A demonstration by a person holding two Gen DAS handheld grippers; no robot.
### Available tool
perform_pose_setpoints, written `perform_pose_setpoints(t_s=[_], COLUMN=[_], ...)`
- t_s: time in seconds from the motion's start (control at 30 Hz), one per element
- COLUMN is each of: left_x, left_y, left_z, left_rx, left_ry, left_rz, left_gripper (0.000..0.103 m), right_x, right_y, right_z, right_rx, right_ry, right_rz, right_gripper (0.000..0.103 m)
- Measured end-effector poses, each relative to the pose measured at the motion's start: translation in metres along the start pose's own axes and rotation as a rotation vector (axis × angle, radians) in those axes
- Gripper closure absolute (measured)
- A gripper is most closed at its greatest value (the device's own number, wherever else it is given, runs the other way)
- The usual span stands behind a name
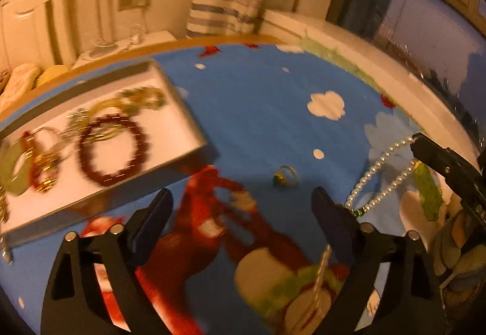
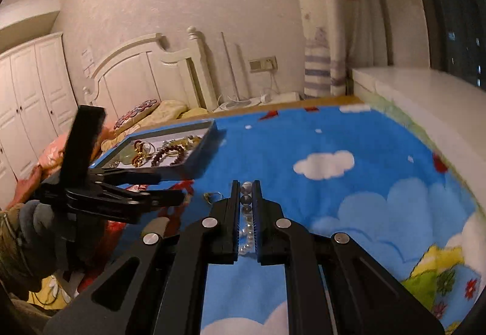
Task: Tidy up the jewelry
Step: 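Grasp the gold ring with the left tool while the right tool grasps the pearl necklace, then carry the ring and pearl necklace over the white box and release both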
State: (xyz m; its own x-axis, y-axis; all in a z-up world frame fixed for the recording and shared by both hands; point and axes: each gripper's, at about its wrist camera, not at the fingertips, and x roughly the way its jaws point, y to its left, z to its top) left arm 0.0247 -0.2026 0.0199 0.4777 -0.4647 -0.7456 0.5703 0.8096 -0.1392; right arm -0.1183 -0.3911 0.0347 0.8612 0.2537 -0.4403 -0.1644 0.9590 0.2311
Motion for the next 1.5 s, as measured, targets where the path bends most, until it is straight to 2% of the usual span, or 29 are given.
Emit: perform_pose_setpoints(t_s=[0.23,0.4,0.5,0.53,0.57,0.77,0.93,1.1,1.33,1.5], left_x=[0.035,0.045,0.045,0.045,0.044,0.033,0.013,-0.005,-0.032,-0.052], left_y=[-0.036,-0.044,-0.047,-0.048,-0.047,-0.044,-0.042,-0.033,-0.010,0.009], left_z=[0.007,0.014,0.015,0.016,0.015,0.007,0.004,0.000,-0.011,-0.018], left_rx=[0.173,0.244,0.271,0.273,0.272,0.246,0.235,0.226,0.165,0.127], left_ry=[0.069,0.081,0.078,0.075,0.073,0.046,0.010,-0.005,-0.033,-0.061], left_rz=[-0.020,-0.019,-0.019,-0.022,-0.020,-0.004,0.009,0.078,0.157,0.189], left_gripper=[0.036,0.040,0.059,0.073,0.081,0.081,0.081,0.081,0.081,0.081], right_x=[-0.004,-0.006,-0.007,-0.007,-0.008,-0.009,-0.022,-0.031,-0.030,-0.030], right_y=[-0.004,-0.007,-0.007,-0.007,-0.007,-0.006,0.000,0.022,0.046,0.069], right_z=[-0.003,-0.003,-0.003,-0.003,-0.003,-0.002,0.007,0.024,0.033,0.046], right_rx=[0.020,0.039,0.041,0.041,0.041,0.041,0.042,-0.022,-0.065,-0.116], right_ry=[-0.026,-0.037,-0.040,-0.041,-0.041,-0.055,-0.113,-0.157,-0.156,-0.179], right_rz=[0.045,0.064,0.065,0.065,0.064,0.055,0.074,0.097,0.113,0.129], right_gripper=[0.094,0.094,0.094,0.094,0.094,0.094,0.094,0.094,0.094,0.094])
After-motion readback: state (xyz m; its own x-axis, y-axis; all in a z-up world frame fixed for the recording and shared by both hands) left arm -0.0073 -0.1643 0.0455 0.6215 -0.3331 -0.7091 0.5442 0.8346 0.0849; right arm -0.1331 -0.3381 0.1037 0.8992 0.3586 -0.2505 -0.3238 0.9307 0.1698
